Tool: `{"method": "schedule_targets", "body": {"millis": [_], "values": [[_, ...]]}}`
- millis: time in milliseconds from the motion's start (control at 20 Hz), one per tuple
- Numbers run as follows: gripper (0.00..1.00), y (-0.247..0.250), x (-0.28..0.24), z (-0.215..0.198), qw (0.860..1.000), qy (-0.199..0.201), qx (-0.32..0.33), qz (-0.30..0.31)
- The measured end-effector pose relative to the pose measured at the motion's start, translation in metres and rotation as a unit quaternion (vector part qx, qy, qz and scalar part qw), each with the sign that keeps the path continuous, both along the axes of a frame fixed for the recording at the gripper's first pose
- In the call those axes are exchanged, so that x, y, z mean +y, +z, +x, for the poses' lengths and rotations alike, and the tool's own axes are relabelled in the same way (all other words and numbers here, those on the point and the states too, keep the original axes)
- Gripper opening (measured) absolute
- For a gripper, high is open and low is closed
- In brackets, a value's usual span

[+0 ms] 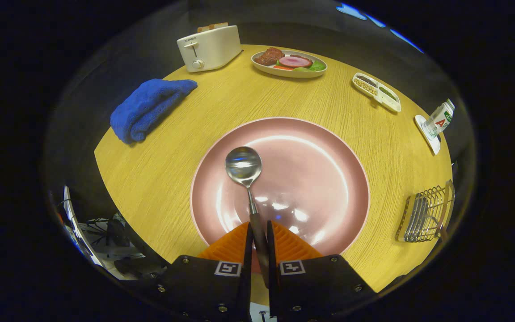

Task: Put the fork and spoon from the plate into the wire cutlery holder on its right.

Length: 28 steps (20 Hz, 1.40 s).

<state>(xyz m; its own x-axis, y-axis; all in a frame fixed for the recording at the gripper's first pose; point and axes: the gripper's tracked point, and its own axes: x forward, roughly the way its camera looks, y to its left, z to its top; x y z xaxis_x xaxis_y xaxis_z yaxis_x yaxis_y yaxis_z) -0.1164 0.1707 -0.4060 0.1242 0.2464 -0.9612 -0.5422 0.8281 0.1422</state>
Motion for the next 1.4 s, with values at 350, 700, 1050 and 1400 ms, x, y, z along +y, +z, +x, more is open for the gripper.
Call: {"method": "schedule_targets", "body": {"millis": [350,700,1050,1400], "values": [[0.05,0.01,-0.002,0.001,1.0,0.001,-0.004,0.004],[0.05,0.027,-0.011,0.014,0.999,-0.034,-0.011,0.021],[0.05,0.062,-0.027,0.041,0.996,-0.076,-0.036,0.041],[0.05,0.114,-0.065,0.089,0.982,-0.155,-0.09,0.061]]}}
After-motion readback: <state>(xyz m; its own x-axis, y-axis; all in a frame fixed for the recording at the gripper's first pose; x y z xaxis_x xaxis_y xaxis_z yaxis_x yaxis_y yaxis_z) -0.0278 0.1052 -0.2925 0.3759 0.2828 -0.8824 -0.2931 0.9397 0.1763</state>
